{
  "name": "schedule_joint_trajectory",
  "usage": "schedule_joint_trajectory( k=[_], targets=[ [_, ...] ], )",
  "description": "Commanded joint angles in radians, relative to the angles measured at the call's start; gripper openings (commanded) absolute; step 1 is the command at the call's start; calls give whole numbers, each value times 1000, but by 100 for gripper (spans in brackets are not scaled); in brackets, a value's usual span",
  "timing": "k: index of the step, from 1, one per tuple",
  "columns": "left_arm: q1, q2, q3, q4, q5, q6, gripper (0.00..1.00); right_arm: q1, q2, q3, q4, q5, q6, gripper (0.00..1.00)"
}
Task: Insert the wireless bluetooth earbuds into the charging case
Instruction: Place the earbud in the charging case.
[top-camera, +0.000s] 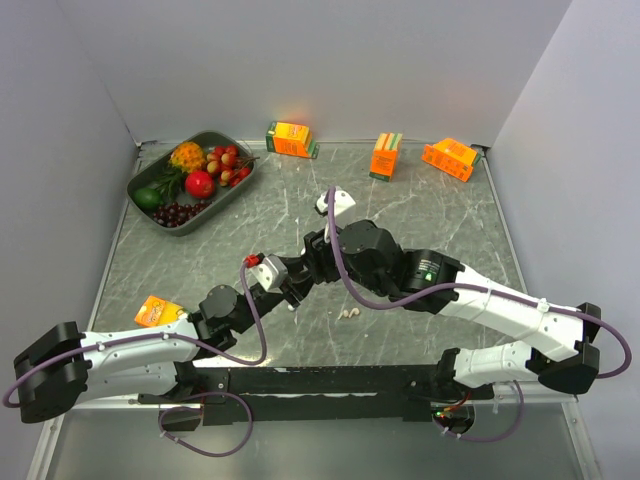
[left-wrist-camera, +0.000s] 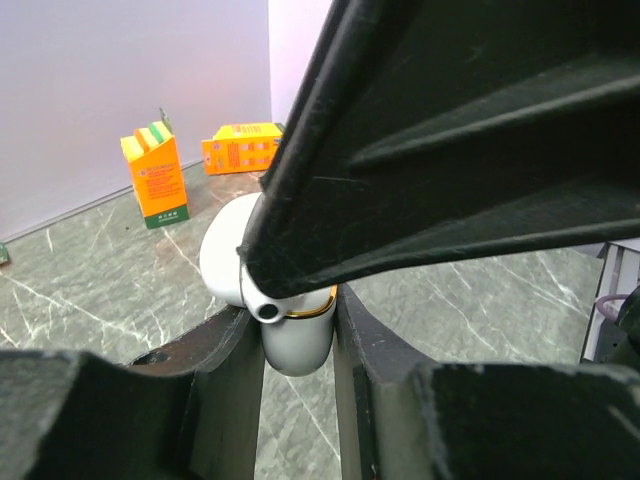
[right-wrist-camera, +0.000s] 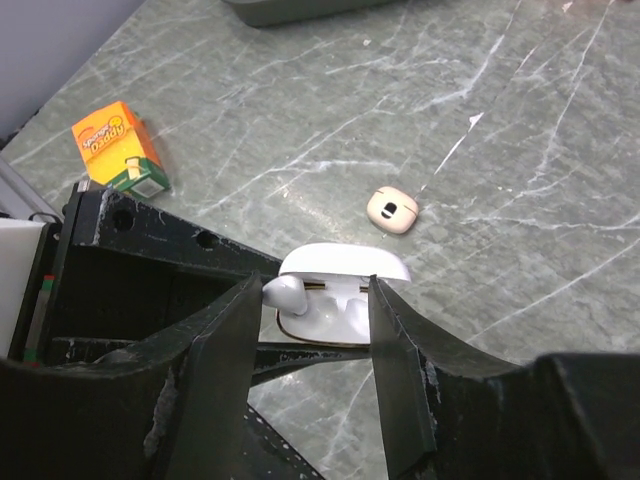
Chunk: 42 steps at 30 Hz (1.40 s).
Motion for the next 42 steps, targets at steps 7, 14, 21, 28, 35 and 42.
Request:
schedule_joint_trajectory(
  k=[7, 14, 21, 28, 35, 42],
  targets=[
    [-7, -21, 20, 50, -28, -23, 1, 12, -47, 11, -51, 50, -32, 55],
    [-6, -27, 23, 51, -22, -26, 1, 12, -56, -2, -59, 73, -40, 56],
    [-6, -29, 28, 41, -14, -30, 1, 12, -90, -20, -28, 79, -40, 56],
    [-7, -20, 26, 45, -26, -35, 1, 20, -67, 40, -13, 58, -26, 70],
    [-7, -14, 31, 39, -45, -42, 1, 26, -15, 72, -40, 76, 20, 70],
    [-7, -12, 29, 44, -40, -46, 1, 31, 18, 86, -40, 72, 26, 70]
  ],
)
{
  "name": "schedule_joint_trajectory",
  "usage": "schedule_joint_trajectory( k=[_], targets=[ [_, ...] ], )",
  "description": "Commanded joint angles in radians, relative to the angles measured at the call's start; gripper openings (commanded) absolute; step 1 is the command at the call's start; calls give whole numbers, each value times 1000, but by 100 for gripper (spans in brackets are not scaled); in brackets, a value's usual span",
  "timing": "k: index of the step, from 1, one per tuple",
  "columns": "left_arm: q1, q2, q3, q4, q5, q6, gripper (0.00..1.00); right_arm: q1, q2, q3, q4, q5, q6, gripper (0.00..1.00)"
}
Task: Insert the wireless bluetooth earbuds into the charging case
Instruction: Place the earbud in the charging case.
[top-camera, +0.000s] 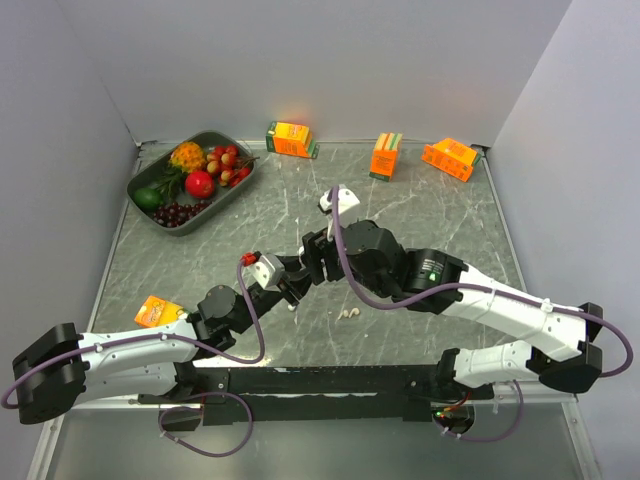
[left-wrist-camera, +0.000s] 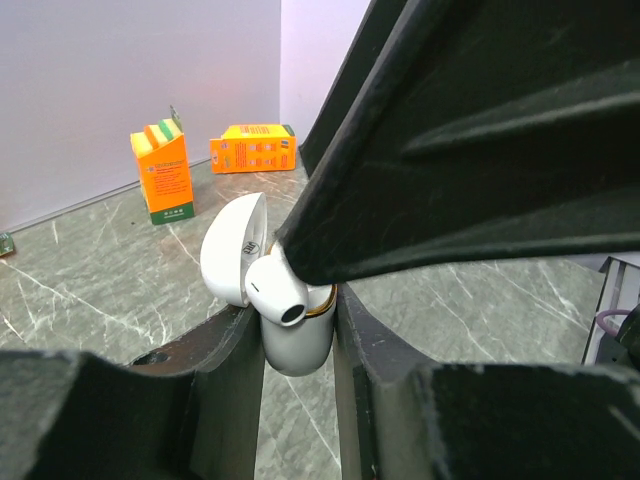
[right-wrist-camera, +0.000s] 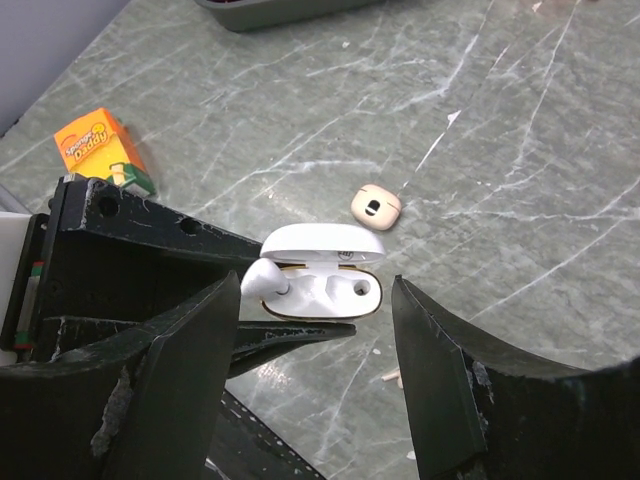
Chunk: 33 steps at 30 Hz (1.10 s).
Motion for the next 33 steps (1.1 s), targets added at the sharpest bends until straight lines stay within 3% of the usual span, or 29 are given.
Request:
schedule_joint_trajectory(
  k=[1, 33],
  targets=[
    [-4, -1, 31, 49, -7, -19, 1, 13, 28, 55, 6, 12, 14, 70],
    [-6, -37, 26, 37, -2, -25, 1, 11, -38, -23, -16, 79, 2, 70]
  ],
)
